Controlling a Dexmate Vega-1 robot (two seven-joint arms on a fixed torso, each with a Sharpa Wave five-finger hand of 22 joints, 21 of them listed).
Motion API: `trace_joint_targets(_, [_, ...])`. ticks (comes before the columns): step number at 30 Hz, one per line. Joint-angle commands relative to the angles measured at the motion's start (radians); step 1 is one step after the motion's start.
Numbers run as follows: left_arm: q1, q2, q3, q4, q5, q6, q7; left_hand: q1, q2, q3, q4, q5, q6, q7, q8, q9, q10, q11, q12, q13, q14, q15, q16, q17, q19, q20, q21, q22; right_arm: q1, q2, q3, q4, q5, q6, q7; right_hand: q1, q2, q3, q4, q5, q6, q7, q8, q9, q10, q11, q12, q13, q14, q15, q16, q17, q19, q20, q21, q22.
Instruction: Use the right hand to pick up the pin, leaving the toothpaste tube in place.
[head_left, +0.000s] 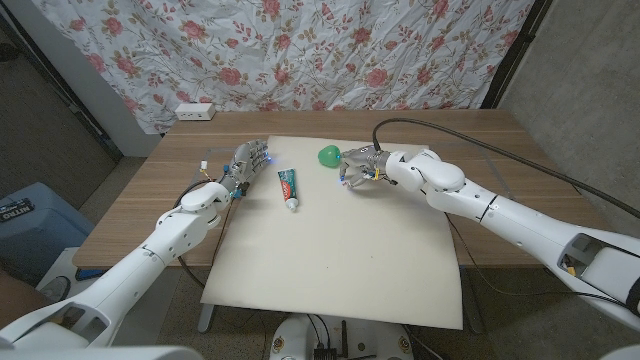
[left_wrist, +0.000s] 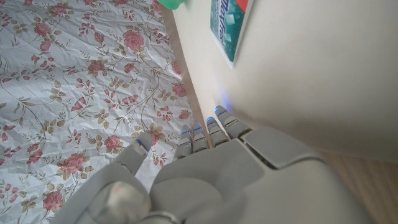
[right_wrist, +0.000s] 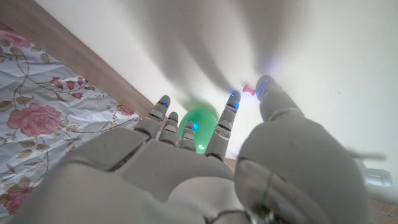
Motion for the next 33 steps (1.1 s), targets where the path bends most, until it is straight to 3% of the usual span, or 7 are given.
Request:
trace_joint_targets(1, [0.006,0.006,-0.003,-0.009,-0.002,0.009,0.006,-0.004,0.076,0.006,0.002,-0.001,0.003,-0.004,-0.001,0.003,0.005,-0.001,-0.001,0.005,0.007,0.000,-0.002,0.002,0.003,0.005,0.001,0.004,-0.019,0.004,-0.003,0.006,-0.014,-0.010,-0.057,0.018,-0.006,-0.005,-0.001,-0.005,0.037,-0.001,0.017,0.006,0.033,-0.002,0.015,0.000,0.012,0.001,0.004,0.004,0.020,0.001,0.006,0.001])
trace_joint_targets(16, [0.012,0.008,-0.004,-0.012,-0.006,0.014,0.010,-0.004,0.075,0.007,0.001,-0.001,0.003,-0.004,-0.001,0.003,0.005,0.000,-0.001,0.006,0.007,0.000,-0.002,0.002,0.005,0.007,0.001,0.004,-0.023,0.008,-0.011,0.034,-0.031,-0.002,-0.120,0.036,-0.007,-0.016,0.000,-0.003,0.114,-0.002,0.053,0.013,0.079,-0.015,0.017,0.000,0.041,-0.023,0.011,0.007,0.053,-0.012,0.006,0.001])
trace_joint_targets(33, [0.021,0.008,-0.008,-0.014,-0.010,0.008,0.010,-0.004,0.075,0.008,0.001,-0.001,0.004,-0.004,-0.001,0.003,0.005,0.000,-0.001,0.006,0.008,0.002,-0.003,0.002,0.008,0.006,0.001,0.004,-0.038,0.008,-0.015,0.072,-0.047,0.011,-0.222,0.071,-0.013,-0.034,-0.001,0.000,0.242,-0.003,0.120,0.032,0.161,-0.045,0.020,0.000,0.097,-0.059,0.026,0.011,0.105,-0.033,0.006,0.001])
